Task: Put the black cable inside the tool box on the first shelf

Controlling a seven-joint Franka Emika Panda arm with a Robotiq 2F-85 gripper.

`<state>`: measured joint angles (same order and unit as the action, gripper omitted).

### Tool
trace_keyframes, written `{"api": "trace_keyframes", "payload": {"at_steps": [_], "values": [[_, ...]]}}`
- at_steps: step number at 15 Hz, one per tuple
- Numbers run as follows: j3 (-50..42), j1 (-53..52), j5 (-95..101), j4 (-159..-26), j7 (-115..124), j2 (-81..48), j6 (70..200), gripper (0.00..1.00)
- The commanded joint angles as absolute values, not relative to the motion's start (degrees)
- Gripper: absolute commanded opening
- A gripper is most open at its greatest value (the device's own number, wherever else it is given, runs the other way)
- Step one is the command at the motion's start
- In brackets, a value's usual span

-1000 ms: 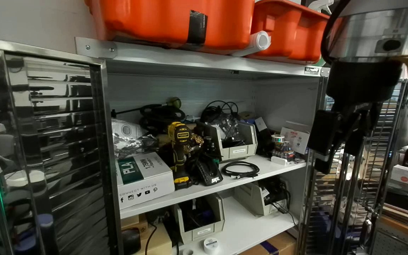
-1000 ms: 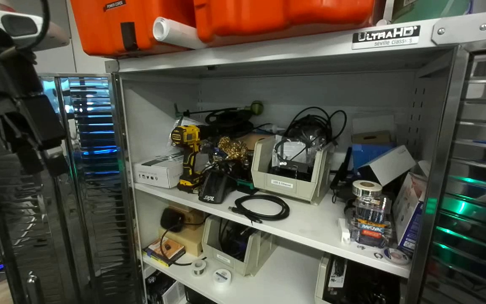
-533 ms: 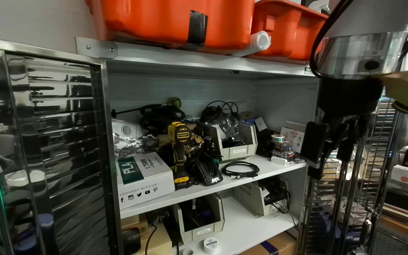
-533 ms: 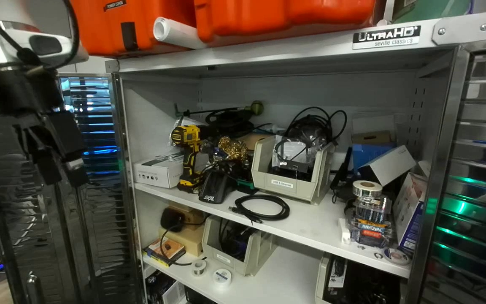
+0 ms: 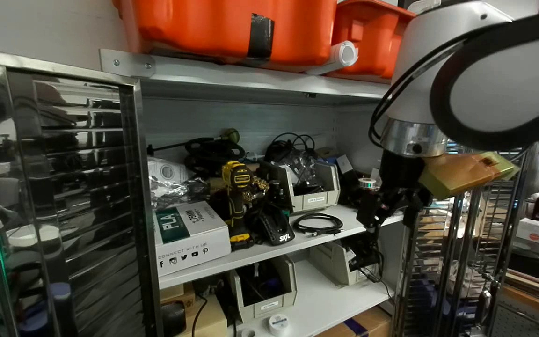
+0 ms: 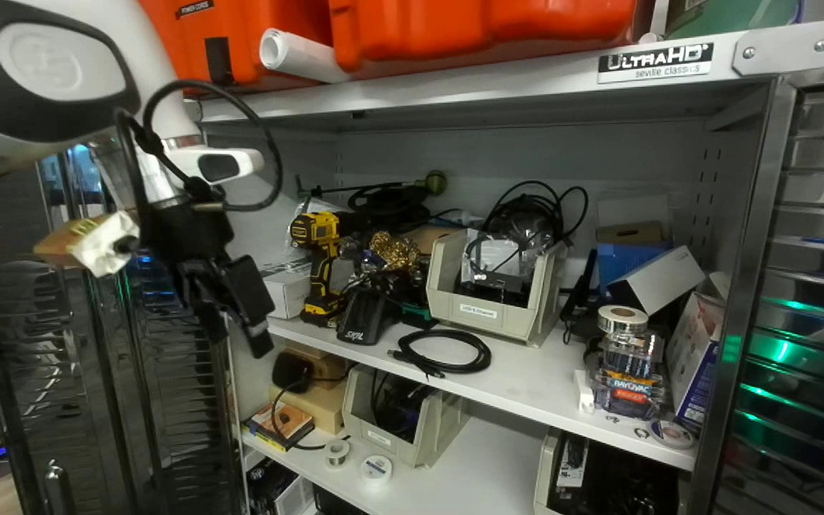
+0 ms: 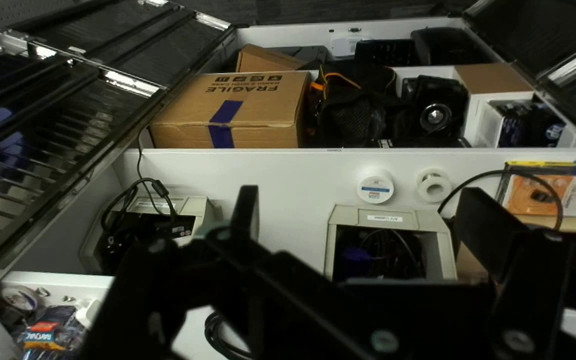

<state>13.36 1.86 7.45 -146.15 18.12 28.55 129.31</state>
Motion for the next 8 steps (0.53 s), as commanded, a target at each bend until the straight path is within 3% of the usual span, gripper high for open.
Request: {"api": "trace_keyframes", "payload": {"at_steps": [1,8], "values": [[12.15,4.19,8.9,-144.49,23.87,20.37,137.99,1.0],[10.79,8.78,12.91,-145.25,36.26,13.2,153.5,1.0]]}}
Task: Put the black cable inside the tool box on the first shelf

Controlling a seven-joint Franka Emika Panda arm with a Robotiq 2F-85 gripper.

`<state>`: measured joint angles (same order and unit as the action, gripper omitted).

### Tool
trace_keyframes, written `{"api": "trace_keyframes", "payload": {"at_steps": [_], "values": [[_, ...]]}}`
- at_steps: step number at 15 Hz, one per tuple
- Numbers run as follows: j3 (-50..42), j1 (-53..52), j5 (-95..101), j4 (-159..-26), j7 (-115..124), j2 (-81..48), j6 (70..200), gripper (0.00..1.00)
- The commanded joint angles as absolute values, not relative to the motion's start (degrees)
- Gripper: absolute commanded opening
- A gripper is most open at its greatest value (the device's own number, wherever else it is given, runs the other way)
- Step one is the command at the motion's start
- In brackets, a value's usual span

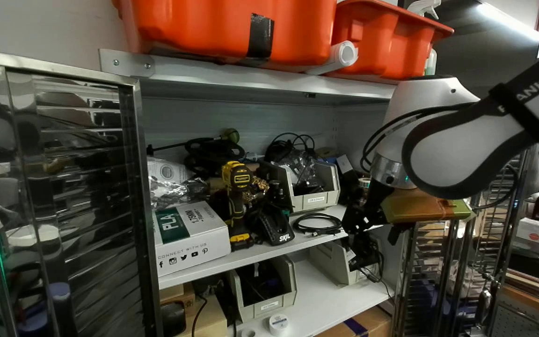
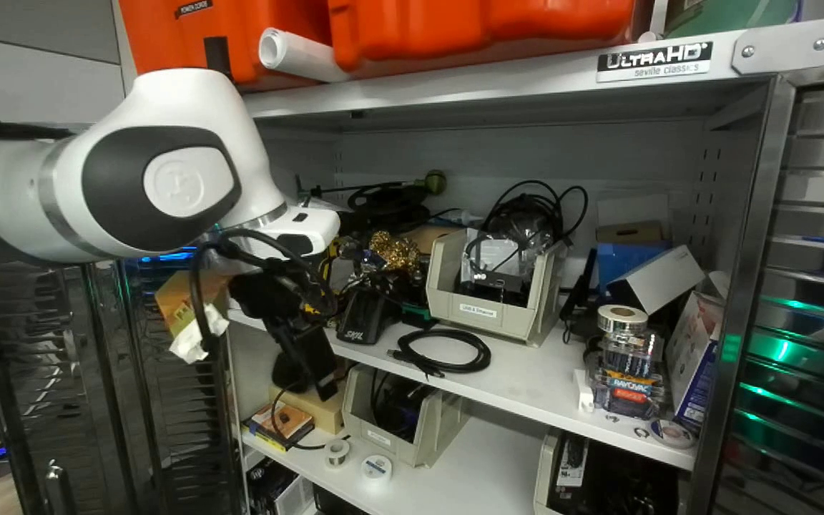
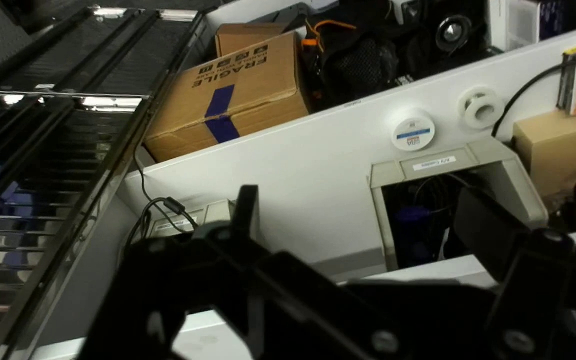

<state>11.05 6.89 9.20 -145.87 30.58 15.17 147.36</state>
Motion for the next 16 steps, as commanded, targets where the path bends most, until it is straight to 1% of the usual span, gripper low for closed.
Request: {"api": "trace_keyframes", "payload": {"at_steps": [1,3,7,12,16], "values": [[10.77,9.93,14.9,-145.39,38.83,12.53,155.66,1.0],[10.51,11.9,18.09,-145.27,44.11,11.36,158.52,1.0],[8.58,13.25,19.05,-143.56,52.04,8.0,158.3,1.0],[3.96,10.05,9.47,-137.57,52.31,1.83,156.06,1.0],[1.87,7.2,3.93,-129.93,52.58,-3.19,153.28,1.0]]}}
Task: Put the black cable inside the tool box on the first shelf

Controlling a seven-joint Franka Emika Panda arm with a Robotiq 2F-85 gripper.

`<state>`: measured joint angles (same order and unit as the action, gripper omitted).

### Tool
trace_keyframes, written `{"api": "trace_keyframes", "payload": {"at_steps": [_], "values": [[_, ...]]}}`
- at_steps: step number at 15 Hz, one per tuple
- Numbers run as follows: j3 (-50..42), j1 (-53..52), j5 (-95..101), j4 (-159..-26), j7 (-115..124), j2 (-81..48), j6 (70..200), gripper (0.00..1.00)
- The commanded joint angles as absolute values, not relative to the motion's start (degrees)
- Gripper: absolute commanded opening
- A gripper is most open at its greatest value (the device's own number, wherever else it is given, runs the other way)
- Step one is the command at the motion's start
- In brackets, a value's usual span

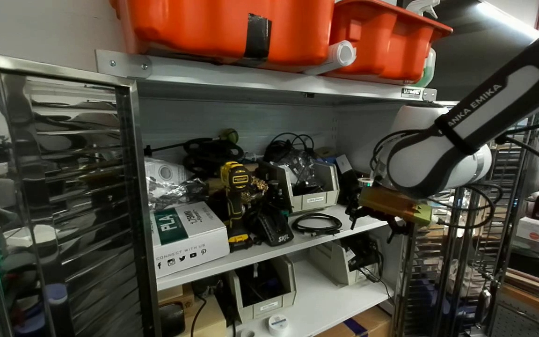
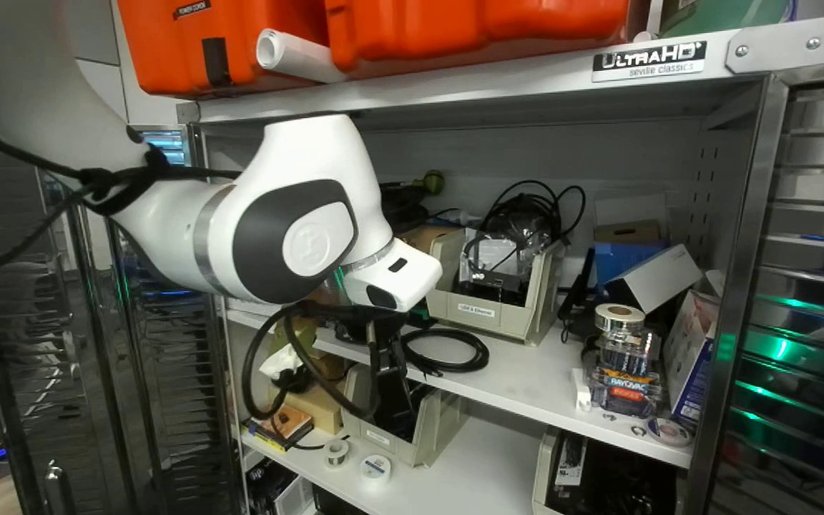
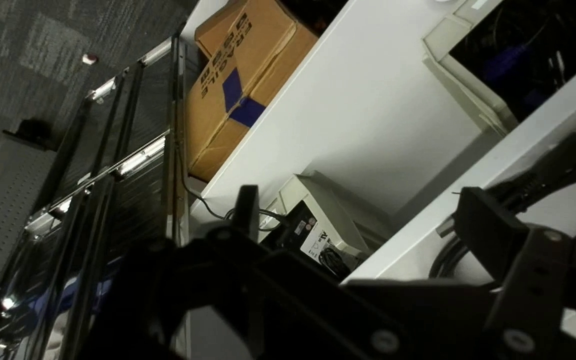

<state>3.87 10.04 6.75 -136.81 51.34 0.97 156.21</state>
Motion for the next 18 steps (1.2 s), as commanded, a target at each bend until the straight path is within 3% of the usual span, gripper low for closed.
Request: {"api": "trace_keyframes", "payload": {"at_steps": [1,6,18], "values": [[1.41,6.51,4.04,-127.64,54.0,-4.37,150.7,1.0],[-0.48,3.29,4.01,-119.28,58.86,-9.22,141.22,1.0],[-4.32,-0.95,5.95,-112.92,65.07,-15.58,144.44,1.0]]}}
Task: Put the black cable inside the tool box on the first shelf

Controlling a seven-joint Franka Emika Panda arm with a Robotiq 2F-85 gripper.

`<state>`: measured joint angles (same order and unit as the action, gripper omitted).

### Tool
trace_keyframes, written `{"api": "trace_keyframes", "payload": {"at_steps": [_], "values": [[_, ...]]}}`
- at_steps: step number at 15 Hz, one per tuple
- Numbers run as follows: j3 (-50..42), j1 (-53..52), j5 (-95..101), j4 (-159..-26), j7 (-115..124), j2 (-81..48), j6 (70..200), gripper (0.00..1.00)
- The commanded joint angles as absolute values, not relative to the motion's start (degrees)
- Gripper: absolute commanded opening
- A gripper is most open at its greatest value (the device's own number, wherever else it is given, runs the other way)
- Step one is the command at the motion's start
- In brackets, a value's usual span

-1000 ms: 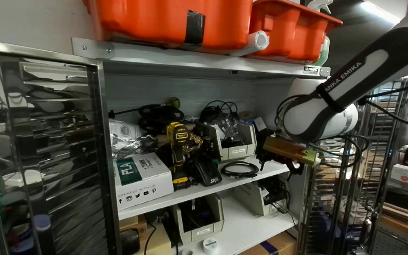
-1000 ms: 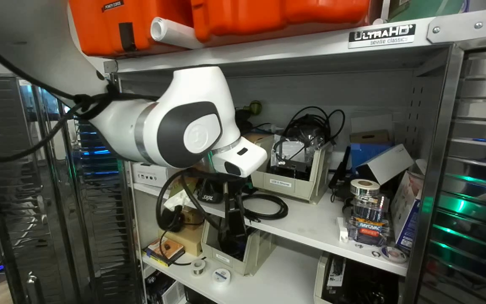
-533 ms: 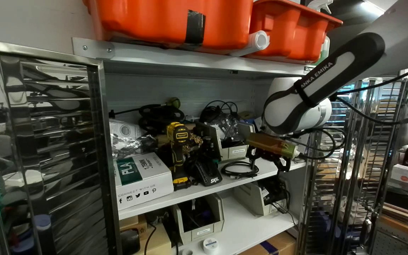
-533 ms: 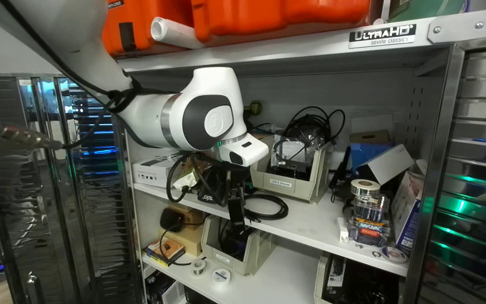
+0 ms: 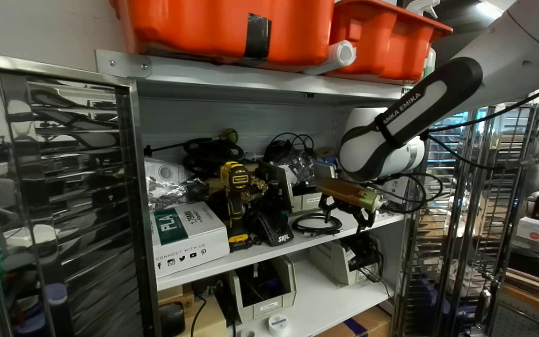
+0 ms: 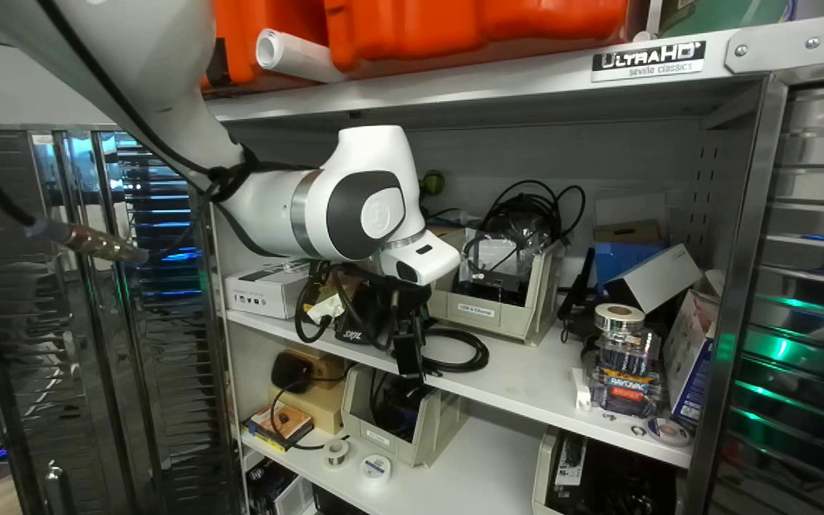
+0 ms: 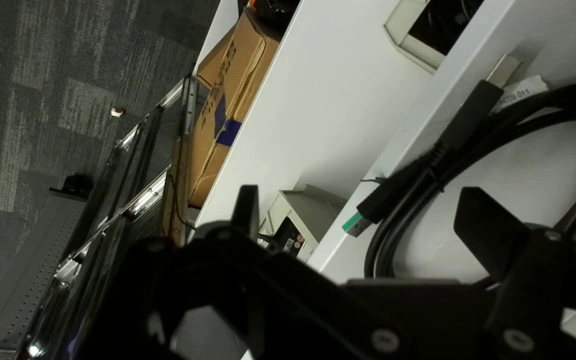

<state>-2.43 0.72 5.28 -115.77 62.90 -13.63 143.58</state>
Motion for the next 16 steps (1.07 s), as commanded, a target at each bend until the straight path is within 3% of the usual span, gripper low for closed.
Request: {"api": "trace_keyframes", "payload": {"at_steps": [1,15,16], "values": [[-4.63,-1.09,6.08,-112.21,65.41,-16.09,144.34,1.0],[-4.69,-2.52,4.04,-106.0,63.57,-21.58,141.53,1.0],[-4.65,-2.58,3.91,-106.26,63.4,-21.47,141.37,0.91]]}}
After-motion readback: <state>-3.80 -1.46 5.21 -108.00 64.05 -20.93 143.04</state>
